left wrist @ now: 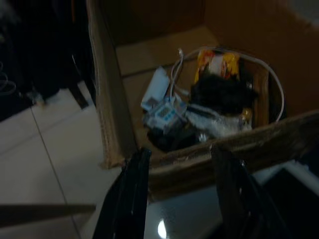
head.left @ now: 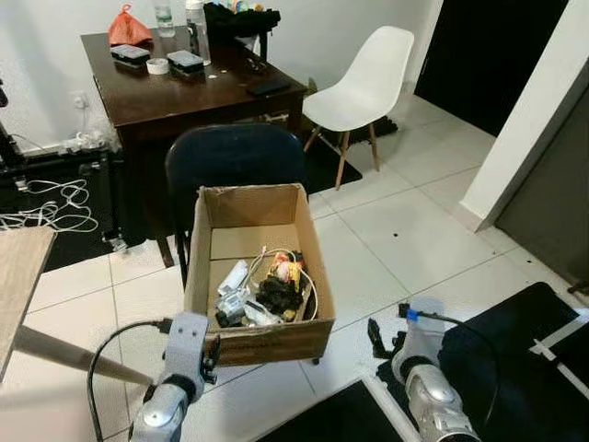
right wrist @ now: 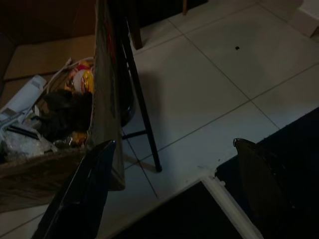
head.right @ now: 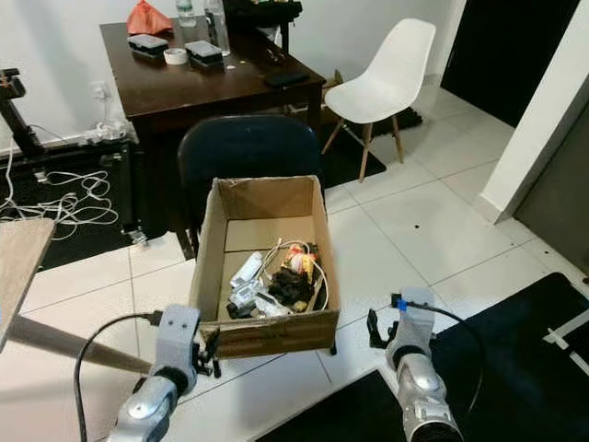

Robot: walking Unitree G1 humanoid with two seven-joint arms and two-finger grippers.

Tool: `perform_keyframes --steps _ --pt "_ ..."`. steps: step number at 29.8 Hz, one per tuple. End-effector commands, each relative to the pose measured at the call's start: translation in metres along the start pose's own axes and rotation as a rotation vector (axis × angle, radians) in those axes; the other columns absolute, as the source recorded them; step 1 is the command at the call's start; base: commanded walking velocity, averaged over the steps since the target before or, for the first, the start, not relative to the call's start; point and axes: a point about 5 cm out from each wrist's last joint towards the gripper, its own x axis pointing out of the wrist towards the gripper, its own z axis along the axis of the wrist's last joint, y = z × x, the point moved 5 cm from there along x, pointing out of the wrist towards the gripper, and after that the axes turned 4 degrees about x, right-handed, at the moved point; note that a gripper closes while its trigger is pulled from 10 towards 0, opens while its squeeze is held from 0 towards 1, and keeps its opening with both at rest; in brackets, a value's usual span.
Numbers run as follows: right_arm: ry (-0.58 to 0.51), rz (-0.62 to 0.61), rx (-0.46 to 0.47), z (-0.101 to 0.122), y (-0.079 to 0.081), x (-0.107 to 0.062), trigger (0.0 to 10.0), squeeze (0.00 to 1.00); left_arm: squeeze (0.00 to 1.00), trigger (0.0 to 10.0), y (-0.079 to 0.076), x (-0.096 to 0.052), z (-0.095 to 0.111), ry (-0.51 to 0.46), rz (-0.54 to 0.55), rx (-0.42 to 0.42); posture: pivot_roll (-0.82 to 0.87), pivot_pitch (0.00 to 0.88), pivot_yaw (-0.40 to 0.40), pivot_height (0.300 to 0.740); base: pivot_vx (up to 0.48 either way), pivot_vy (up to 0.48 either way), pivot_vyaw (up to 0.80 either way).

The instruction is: Picking trash to rubbish bin

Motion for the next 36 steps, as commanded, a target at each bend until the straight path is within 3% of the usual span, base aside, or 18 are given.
perform_keyframes --steps 1,5,9,10,12,13,20,36 --pt "0.025 -0.012 0.004 -0.004 -0.004 0.0 10.0 0.0 0.0 10.0 -0.017 0.009 0.002 0.013 -0.06 0.051 0.07 0.079 0.0 0.74 0.0 0.0 0.0" --pt "0.125 -0.005 -0.019 -0.025 -0.003 -0.002 10.0 0.0 0.0 10.0 -0.033 0.029 0.018 0.015 -0.144 0.103 0.06 0.078 0.029 0.74 0.0 0.0 0.0" --pt "0.158 -0.009 -0.041 -0.033 -0.003 -0.005 10.0 0.0 0.0 10.0 -0.037 0.049 0.051 -0.033 -0.159 0.108 0.06 0.08 0.032 0.74 0.0 0.0 0.0" --pt "0.158 -0.009 -0.041 -0.033 -0.003 -0.005 10.0 0.0 0.0 10.0 -0.037 0.049 0.051 -0.033 -0.159 0.108 0.06 0.08 0.032 0.74 0.0 0.0 0.0" --pt "0.162 -0.007 -0.041 -0.035 0.0 -0.006 10.0 0.0 0.0 10.0 -0.041 0.062 0.084 -0.094 -0.176 0.11 0.05 0.08 0.036 0.74 0.0 0.0 0.0" --pt "0.162 -0.007 -0.041 -0.035 0.0 -0.006 10.0 0.0 0.0 10.0 -0.041 0.062 0.084 -0.094 -0.176 0.11 0.05 0.08 0.036 0.74 0.0 0.0 0.0" --pt "0.175 -0.004 -0.052 -0.037 0.0 -0.005 10.0 0.0 0.0 10.0 -0.042 0.079 0.142 -0.218 -0.185 0.105 0.05 0.079 0.033 0.74 0.0 0.0 0.0" --pt "0.169 0.001 -0.064 -0.031 0.001 -0.001 10.0 0.0 0.0 10.0 -0.016 0.085 0.177 -0.294 -0.125 0.05 0.06 0.072 0.022 0.74 0.0 0.0 0.0"
